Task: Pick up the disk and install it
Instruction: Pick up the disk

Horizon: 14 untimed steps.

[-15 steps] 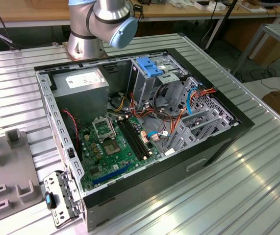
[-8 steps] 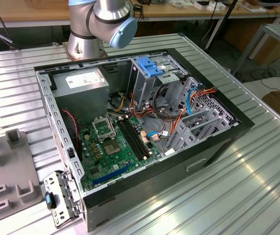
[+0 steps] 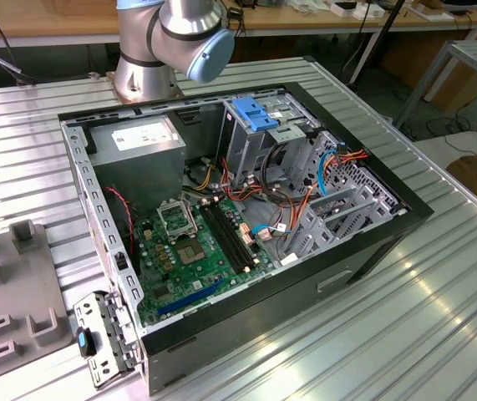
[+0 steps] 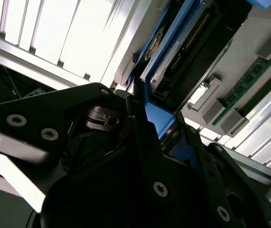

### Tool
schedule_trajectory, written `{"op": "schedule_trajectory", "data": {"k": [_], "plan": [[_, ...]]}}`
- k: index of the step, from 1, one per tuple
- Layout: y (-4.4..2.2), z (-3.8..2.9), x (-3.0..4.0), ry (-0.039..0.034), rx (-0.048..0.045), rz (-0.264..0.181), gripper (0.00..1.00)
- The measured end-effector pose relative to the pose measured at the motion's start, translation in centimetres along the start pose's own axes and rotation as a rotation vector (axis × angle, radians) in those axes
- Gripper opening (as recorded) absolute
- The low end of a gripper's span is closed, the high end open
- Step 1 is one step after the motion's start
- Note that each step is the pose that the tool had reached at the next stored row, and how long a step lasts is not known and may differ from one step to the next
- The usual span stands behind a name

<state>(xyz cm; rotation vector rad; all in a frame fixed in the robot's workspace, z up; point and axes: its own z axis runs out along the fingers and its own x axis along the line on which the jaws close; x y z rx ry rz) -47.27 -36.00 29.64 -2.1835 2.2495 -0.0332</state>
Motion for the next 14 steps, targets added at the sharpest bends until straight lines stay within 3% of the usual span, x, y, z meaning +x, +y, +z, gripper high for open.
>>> {"op": "schedule_trajectory", "data": {"k": [9,10,12,14], "plan": [[0.0,-0.14,0.0,0.0002,-0.0001,0.0,0.37],[-0.01,-0.34,0.0,0.0001,0.0001,0.0,0.37],[-0.03,-1.47,0.01,0.0002,0.0,0.0,0.37],[-0.04,-2.17,0.02,0.0002,0.0,0.0,0.37]]}}
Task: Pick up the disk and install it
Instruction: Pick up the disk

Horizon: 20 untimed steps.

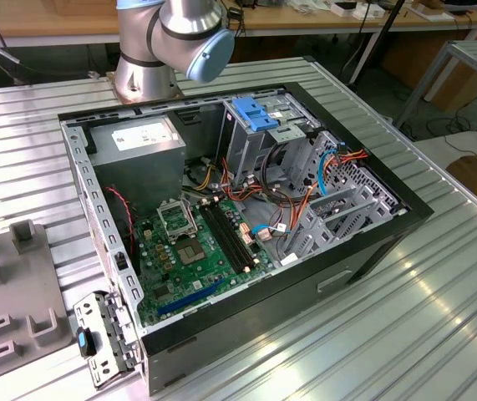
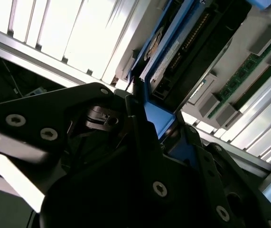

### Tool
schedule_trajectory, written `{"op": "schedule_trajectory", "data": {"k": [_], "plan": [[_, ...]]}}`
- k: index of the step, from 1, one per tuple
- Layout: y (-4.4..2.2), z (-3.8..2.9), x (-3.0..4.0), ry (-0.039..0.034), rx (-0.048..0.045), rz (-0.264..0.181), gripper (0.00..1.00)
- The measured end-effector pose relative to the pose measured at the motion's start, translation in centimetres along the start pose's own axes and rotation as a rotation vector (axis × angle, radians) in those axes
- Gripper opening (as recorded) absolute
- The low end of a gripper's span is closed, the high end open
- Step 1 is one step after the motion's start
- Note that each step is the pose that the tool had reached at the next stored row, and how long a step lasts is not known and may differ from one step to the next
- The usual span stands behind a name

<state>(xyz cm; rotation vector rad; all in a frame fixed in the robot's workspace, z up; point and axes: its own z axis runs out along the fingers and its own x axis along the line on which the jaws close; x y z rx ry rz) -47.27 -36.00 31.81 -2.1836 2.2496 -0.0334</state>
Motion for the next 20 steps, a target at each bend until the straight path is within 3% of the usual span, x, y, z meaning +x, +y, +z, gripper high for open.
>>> {"op": "schedule_trajectory", "data": {"k": [5,6,9,11,14,20], "plan": [[-0.04,-2.29,0.02,0.0,0.0001,0.0,0.37],[-0.06,-3.06,0.03,0.0,0.0,0.0,0.37],[-0.08,-4.27,0.04,0.0,0.0001,0.0,0.37],[-0.12,-5.95,0.06,0.0,0.0001,0.0,0.37],[-0.14,-6.91,0.07,0.0,0.0,0.0,0.37],[-0.22,-11.19,0.11,0.0001,0.0002,0.0,0.37]]}}
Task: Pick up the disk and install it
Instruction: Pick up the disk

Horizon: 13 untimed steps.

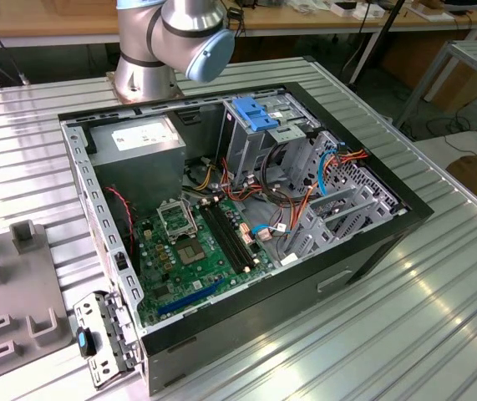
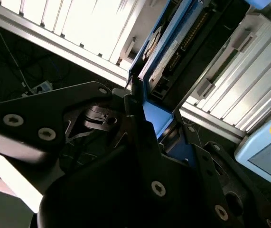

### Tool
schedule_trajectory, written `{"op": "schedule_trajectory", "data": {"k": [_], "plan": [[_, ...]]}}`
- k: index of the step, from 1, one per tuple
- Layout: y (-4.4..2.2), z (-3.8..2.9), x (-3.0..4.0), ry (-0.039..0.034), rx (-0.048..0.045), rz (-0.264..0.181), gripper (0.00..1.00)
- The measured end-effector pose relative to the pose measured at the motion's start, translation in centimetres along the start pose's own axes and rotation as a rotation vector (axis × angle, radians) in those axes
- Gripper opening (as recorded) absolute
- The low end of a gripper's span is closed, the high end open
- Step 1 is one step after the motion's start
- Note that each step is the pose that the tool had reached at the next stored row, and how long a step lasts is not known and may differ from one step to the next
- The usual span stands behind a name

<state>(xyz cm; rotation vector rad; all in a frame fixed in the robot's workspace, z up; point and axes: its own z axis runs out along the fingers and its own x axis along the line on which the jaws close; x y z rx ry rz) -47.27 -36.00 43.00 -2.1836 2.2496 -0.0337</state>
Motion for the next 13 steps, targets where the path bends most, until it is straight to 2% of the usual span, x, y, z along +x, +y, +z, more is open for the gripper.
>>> {"op": "schedule_trajectory", "data": {"k": [1,2,3,5,9,10,13], "plan": [[-0.03,-1.49,0.01,0.0,-0.0001,0.0,0.37],[-0.05,-2.4,0.02,-0.0001,0.0,0.0,0.37],[-0.08,-3.8,0.04,-0.0001,0.0001,0.0,0.37],[-0.11,-5.44,0.06,0.0,-0.0002,0.0,0.37],[-0.15,-7.32,0.08,-0.0001,0.0001,0.0,0.37],[-0.17,-8.19,0.08,0.0001,-0.0002,0.0,0.37],[-0.19,-9.43,0.09,0.0003,-0.0001,0.0,0.37]]}}
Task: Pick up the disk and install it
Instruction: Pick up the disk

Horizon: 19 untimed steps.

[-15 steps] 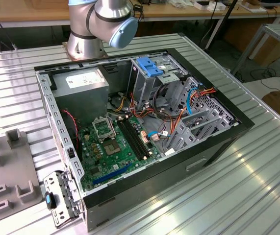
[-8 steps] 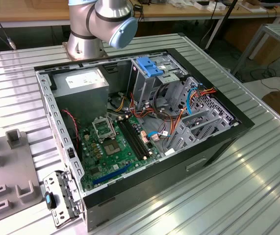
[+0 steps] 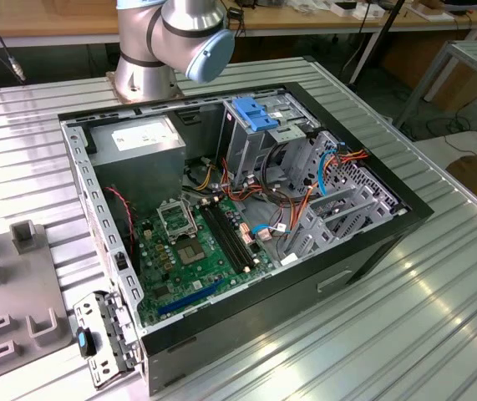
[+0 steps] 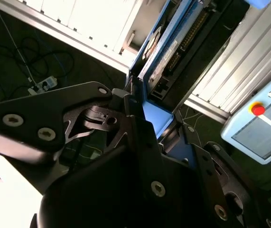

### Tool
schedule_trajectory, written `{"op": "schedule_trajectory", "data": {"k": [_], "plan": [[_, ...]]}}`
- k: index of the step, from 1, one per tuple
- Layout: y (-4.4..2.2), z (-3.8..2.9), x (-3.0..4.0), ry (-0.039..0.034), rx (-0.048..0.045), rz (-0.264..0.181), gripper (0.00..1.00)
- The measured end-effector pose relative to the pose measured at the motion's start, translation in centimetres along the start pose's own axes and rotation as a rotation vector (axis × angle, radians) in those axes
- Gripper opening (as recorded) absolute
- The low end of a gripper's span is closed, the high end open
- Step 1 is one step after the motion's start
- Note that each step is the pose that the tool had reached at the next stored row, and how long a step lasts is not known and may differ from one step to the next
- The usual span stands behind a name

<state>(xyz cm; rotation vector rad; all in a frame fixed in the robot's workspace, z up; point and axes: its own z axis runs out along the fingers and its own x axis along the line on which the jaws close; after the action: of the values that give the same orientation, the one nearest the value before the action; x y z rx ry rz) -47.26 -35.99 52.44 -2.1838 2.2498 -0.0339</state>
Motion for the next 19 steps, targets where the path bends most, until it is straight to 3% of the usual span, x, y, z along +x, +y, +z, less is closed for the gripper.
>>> {"op": "schedule_trajectory", "data": {"k": [4,11,19], "plan": [[-0.05,-2.12,0.02,0.0002,-0.0002,0.0,0.37],[-0.37,-2.1,0.01,0.0,0.0,0.0,0.37],[-3.43,-2.01,-0.08,0.0,0.0,0.0,0.37]]}}
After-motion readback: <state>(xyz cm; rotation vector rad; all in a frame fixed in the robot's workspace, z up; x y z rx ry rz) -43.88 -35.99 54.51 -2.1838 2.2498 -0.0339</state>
